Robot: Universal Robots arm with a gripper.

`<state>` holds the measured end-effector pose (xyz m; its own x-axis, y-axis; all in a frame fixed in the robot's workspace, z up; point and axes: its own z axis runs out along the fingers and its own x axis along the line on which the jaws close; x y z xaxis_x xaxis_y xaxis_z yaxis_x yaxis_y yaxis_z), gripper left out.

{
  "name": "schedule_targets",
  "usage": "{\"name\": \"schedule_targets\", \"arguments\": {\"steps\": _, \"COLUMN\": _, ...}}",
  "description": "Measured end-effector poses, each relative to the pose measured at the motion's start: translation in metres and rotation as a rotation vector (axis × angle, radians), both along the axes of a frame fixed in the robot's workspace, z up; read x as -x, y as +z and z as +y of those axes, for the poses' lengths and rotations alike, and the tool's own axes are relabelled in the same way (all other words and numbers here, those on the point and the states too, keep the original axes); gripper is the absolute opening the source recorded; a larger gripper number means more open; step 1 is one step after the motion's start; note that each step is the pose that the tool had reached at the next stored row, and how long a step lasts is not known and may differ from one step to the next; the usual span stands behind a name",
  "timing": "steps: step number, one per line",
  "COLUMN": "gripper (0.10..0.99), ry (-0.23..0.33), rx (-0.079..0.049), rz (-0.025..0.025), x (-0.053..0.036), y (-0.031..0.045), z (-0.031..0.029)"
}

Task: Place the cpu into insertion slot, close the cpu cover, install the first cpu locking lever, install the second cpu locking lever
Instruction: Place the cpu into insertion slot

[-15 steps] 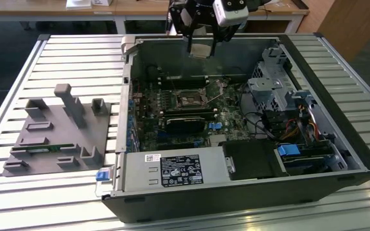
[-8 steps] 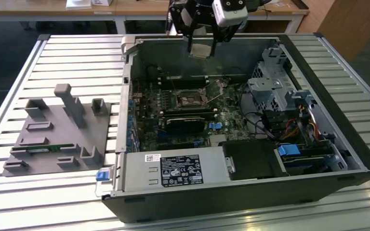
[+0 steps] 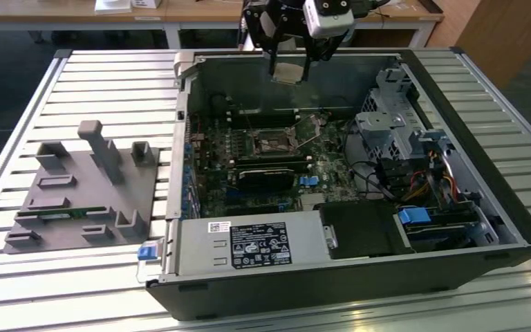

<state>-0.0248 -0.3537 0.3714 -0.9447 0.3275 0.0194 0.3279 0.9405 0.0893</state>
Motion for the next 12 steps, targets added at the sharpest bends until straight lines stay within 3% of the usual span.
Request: {"name": "schedule_targets", "arguments": {"steps": 12, "gripper": 0.541, "ry": -0.054, "rx": 0.0, "rz": 0.0, "x": 0.0, "y": 0.0, "z": 0.0001}}
